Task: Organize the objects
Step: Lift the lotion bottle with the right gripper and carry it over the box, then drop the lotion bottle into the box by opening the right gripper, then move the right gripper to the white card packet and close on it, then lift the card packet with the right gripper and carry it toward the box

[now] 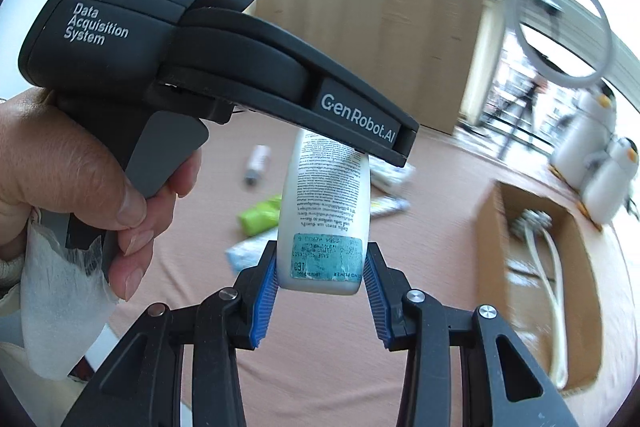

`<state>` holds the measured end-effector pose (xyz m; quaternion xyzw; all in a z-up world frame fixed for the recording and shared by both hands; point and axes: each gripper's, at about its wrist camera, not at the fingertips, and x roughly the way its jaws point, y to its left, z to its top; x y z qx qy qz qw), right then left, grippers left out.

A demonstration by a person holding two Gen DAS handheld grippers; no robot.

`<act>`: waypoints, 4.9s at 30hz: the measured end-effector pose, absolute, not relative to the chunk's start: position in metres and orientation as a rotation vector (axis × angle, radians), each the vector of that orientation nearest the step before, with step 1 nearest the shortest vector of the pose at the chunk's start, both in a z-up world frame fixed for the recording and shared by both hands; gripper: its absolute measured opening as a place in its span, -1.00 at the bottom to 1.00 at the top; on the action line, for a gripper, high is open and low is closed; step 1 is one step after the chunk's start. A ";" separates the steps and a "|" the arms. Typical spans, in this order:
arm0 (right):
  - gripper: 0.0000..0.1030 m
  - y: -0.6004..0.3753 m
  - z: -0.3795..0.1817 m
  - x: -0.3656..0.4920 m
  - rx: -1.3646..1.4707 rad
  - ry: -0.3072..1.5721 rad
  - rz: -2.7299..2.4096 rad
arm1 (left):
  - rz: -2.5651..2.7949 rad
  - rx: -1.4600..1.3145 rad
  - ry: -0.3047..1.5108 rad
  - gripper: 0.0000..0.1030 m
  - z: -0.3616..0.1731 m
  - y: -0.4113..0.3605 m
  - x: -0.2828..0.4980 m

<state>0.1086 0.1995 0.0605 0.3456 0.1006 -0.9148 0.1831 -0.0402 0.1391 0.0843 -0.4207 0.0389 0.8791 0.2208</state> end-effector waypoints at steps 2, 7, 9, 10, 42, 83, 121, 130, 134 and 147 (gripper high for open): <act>-0.28 0.222 0.061 0.111 0.993 0.247 -2.633 | 2.381 -1.144 0.139 0.40 0.086 0.170 -0.041; -0.28 0.279 0.060 0.106 1.039 0.169 -2.761 | 2.268 -1.087 0.213 0.39 0.090 0.249 -0.038; -0.28 0.300 0.055 0.089 1.056 0.150 -2.796 | 2.233 -1.073 0.231 0.39 0.090 0.274 -0.035; -0.28 0.311 0.056 0.091 1.065 0.135 -2.818 | 2.216 -1.066 0.244 0.39 0.089 0.287 -0.034; 0.13 0.247 0.032 0.045 1.189 0.145 -2.597 | 2.654 -1.333 -0.003 0.79 0.054 0.042 -0.046; 0.12 0.126 -0.035 0.071 1.283 0.317 -2.362 | 2.704 -1.463 -0.321 0.81 0.011 -0.081 0.035; 0.01 0.139 -0.035 0.119 1.159 0.307 -2.445 | 2.341 -1.654 0.078 0.41 -0.041 0.085 -0.007; 0.01 0.142 -0.026 0.120 1.131 0.305 -2.456 | 2.357 -1.622 0.041 0.40 -0.023 0.077 -0.003; 0.01 0.141 -0.015 0.123 1.097 0.309 -2.470 | 2.383 -1.579 0.039 0.40 -0.002 0.074 -0.003; 0.01 0.128 0.025 0.130 0.952 0.337 -2.507 | 2.482 -1.453 0.013 0.40 0.051 0.061 -0.012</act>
